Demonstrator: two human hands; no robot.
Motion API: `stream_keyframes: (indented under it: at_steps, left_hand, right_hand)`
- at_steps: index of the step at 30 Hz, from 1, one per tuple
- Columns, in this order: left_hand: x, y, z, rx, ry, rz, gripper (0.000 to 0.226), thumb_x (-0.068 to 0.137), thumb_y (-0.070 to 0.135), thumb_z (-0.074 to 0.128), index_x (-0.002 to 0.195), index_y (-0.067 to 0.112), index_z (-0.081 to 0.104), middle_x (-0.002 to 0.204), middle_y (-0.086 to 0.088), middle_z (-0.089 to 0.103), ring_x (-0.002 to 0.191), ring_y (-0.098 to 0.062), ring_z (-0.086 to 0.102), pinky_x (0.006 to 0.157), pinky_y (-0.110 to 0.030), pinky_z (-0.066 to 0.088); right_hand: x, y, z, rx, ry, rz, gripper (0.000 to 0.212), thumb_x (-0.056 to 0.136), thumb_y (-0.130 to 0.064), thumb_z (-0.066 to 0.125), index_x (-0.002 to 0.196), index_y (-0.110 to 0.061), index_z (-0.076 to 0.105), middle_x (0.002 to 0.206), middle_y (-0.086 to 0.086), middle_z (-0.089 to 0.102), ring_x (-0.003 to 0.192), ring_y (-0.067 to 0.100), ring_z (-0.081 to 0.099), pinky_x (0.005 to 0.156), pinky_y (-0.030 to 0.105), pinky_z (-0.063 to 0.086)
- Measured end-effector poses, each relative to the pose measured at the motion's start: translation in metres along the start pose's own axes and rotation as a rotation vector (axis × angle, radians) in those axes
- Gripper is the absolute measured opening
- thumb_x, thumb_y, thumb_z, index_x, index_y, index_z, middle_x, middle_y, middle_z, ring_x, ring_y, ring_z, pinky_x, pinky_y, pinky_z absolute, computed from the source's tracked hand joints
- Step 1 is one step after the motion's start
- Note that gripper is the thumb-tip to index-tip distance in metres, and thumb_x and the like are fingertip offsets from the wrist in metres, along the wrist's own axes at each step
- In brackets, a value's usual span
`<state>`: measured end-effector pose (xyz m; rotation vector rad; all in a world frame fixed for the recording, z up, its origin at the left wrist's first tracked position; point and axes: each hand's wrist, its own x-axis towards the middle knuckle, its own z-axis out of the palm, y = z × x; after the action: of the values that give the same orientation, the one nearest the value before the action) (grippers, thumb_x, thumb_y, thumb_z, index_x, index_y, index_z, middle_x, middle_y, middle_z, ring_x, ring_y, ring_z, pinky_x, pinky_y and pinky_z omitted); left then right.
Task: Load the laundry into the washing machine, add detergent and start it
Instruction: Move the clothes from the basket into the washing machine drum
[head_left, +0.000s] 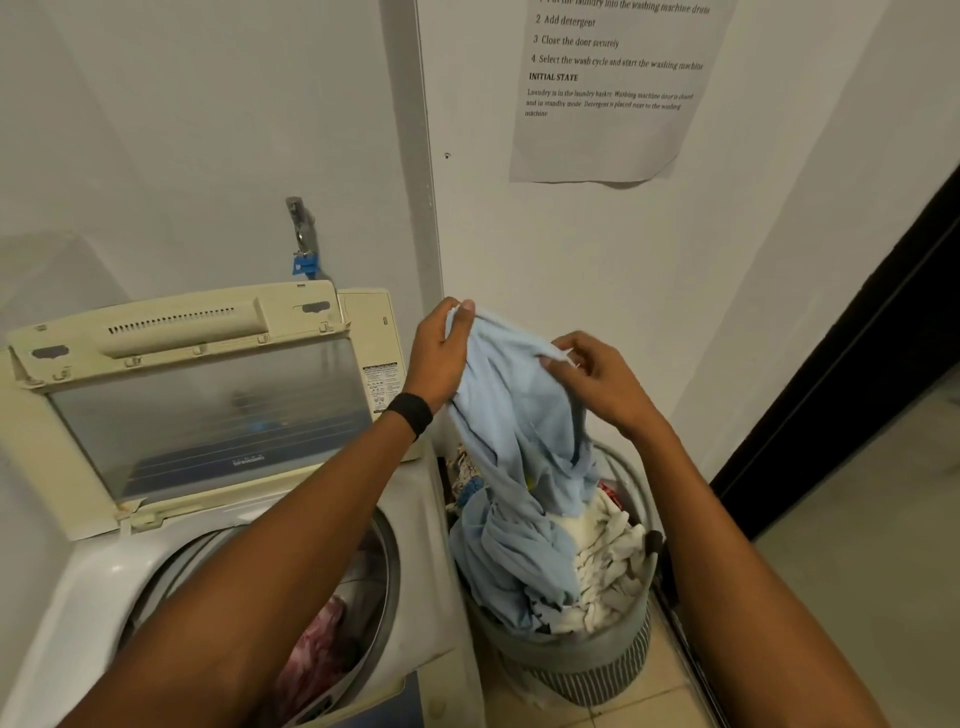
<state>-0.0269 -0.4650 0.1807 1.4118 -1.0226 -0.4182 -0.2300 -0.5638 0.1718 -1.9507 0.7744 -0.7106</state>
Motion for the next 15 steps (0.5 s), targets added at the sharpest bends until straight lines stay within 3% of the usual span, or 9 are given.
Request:
stream_keyframes:
  at_steps: [2, 4, 7, 8, 11, 15]
  left_hand:
    - [-0.001, -0.005, 0.002, -0.006, -0.012, -0.018, 0.029, 0.109, 0.024, 0.047, 0.084, 0.011, 0.047, 0.076, -0.005, 0.044, 0.071, -0.012, 0.044, 0.07, -0.029, 0.036]
    - [-0.001, -0.003, 0.008, -0.017, -0.032, -0.014, 0.02, 0.106, 0.024, 0.047, 0.091, 0.011, 0.051, 0.084, 0.0, 0.051, 0.076, -0.009, 0.049, 0.076, -0.025, 0.04]
    - [-0.006, 0.004, 0.023, 0.016, -0.141, 0.055, 0.022, 0.107, 0.031, 0.052, 0.115, 0.013, 0.061, 0.109, 0.005, 0.067, 0.101, -0.004, 0.063, 0.092, -0.02, 0.048]
    - [-0.008, 0.005, 0.027, 0.029, -0.173, 0.073, 0.023, 0.107, 0.032, 0.053, 0.116, 0.013, 0.064, 0.108, 0.004, 0.07, 0.102, -0.007, 0.066, 0.093, -0.022, 0.05]
    - [-0.011, 0.002, 0.028, 0.053, -0.117, 0.075, 0.03, 0.108, 0.035, 0.051, 0.095, 0.011, 0.063, 0.085, 0.005, 0.068, 0.083, -0.01, 0.065, 0.08, -0.028, 0.051]
    - [-0.003, -0.002, 0.015, 0.036, 0.036, 0.008, 0.032, 0.109, 0.035, 0.048, 0.083, 0.016, 0.05, 0.073, 0.007, 0.052, 0.07, -0.005, 0.053, 0.07, -0.023, 0.044]
  right_hand:
    - [0.001, -0.008, 0.004, 0.115, 0.236, -0.033, 0.009, 0.095, -0.029, 0.07, 0.099, -0.022, 0.066, 0.084, -0.012, 0.065, 0.076, 0.006, 0.06, 0.07, 0.024, 0.048]
    - [0.004, -0.021, 0.012, 0.173, 0.265, -0.067, 0.011, 0.093, -0.022, 0.072, 0.097, -0.014, 0.065, 0.089, -0.008, 0.068, 0.082, 0.007, 0.064, 0.07, 0.02, 0.051]
    - [0.01, -0.037, 0.028, 0.163, 0.206, -0.069, 0.016, 0.091, -0.02, 0.075, 0.092, -0.006, 0.067, 0.088, 0.002, 0.071, 0.081, 0.01, 0.067, 0.068, 0.019, 0.053]
    - [0.01, -0.041, 0.032, 0.193, 0.194, -0.048, 0.018, 0.092, -0.02, 0.074, 0.092, -0.004, 0.067, 0.088, 0.004, 0.071, 0.079, 0.009, 0.067, 0.067, 0.018, 0.053]
    - [0.007, -0.042, 0.039, 0.24, 0.087, -0.029, 0.017, 0.094, -0.023, 0.072, 0.105, -0.01, 0.067, 0.094, 0.005, 0.073, 0.083, 0.009, 0.07, 0.071, 0.021, 0.054]
    - [-0.005, -0.017, 0.037, -0.109, -0.218, -0.014, 0.053, 0.084, -0.04, 0.082, 0.125, -0.028, 0.051, 0.109, -0.008, 0.066, 0.093, 0.008, 0.066, 0.079, 0.027, 0.058]
